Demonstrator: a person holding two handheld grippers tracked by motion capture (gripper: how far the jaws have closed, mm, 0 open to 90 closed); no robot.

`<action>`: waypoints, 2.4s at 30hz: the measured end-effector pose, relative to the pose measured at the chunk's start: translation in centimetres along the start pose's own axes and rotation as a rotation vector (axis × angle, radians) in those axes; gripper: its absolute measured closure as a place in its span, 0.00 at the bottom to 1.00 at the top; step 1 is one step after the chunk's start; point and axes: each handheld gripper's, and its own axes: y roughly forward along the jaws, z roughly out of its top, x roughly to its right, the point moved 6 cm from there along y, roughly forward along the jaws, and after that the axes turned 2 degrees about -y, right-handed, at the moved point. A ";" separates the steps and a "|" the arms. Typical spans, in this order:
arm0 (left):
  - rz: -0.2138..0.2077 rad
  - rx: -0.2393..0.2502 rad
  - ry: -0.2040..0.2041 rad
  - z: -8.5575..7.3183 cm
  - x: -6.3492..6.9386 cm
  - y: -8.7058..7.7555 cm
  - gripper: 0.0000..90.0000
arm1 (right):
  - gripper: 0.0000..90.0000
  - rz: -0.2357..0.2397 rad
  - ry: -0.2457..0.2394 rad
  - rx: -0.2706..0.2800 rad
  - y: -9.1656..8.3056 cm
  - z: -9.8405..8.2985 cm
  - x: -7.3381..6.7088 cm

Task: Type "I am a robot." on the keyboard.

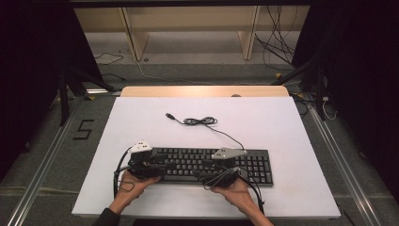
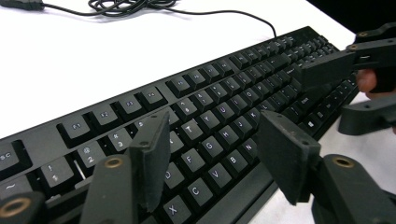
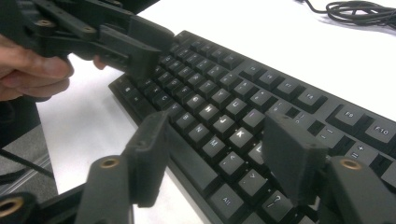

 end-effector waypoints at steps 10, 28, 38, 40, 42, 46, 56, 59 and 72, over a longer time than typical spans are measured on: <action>0.002 0.028 0.003 -0.3 -0.1 -0.8 0.43 | 0.68 -0.044 0.023 -0.035 0.7 0.2 1.2; -0.014 0.069 0.017 -0.9 0.4 -1.7 0.37 | 1.00 -0.104 0.019 -0.054 2.1 0.5 2.9; -0.008 0.080 0.020 -1.3 0.4 -2.2 0.36 | 1.00 -0.115 0.014 -0.077 3.2 0.6 3.0; -0.006 0.083 0.021 -1.3 0.4 -2.2 0.36 | 1.00 -0.118 0.017 -0.082 3.3 0.5 3.1; -0.003 0.088 0.021 -1.3 0.3 -2.3 0.36 | 1.00 -0.120 0.020 -0.086 3.4 0.5 3.1; 0.001 0.093 0.022 -1.4 0.3 -2.5 0.35 | 1.00 -0.126 0.024 -0.093 3.6 0.4 3.3; 0.013 0.111 0.025 -1.6 0.2 -3.0 0.34 | 1.00 -0.130 0.024 -0.103 3.8 0.2 3.3; 0.013 0.115 0.024 -1.7 0.2 -3.1 0.33 | 1.00 -0.131 0.024 -0.105 3.8 0.2 3.4; 0.019 0.114 0.018 -1.9 0.1 -3.3 0.32 | 1.00 -0.142 0.031 -0.106 3.8 0.1 3.4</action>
